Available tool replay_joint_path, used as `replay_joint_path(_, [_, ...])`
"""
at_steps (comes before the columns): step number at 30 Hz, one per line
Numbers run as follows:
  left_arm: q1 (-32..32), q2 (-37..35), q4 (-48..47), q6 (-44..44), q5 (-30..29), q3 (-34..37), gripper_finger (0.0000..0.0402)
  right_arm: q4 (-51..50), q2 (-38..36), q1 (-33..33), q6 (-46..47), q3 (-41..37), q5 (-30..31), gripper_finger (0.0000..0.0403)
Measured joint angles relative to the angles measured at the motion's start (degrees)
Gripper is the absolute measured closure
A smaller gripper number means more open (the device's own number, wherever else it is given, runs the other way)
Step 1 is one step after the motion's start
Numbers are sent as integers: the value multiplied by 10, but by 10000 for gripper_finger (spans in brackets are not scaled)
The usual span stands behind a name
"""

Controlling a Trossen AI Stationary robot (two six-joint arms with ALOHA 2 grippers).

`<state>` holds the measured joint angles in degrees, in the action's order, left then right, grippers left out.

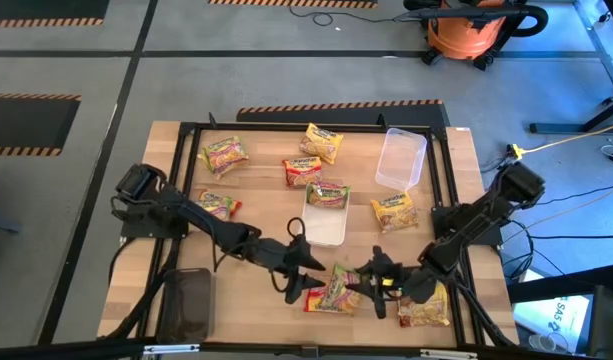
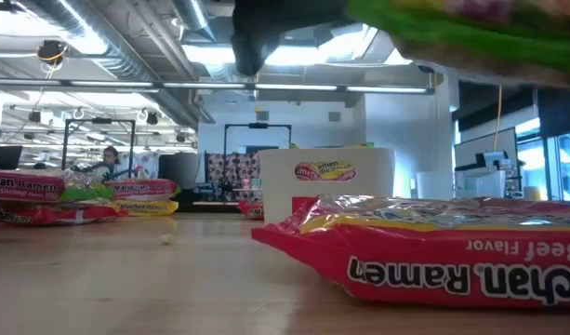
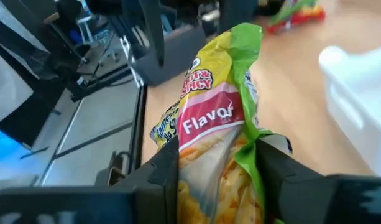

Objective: Sort Maruchan noodles
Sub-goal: Put the green noodle pack into the white bin

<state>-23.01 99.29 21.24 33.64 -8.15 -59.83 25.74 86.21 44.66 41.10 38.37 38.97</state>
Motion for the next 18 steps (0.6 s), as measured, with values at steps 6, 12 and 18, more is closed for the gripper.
replay_joint_path(6, [18, 0, -1, 20, 45, 0, 143, 17, -6, -1, -41, 0, 27, 286])
replay_joint_path(12, [16, 7, 9, 18, 17, 1, 140, 21, -6, -16, -46, 0, 35, 286])
replay_joint_path(18, [17, 36, 42, 18, 10, 0, 142, 43, -5, -32, -67, 0, 25, 284])
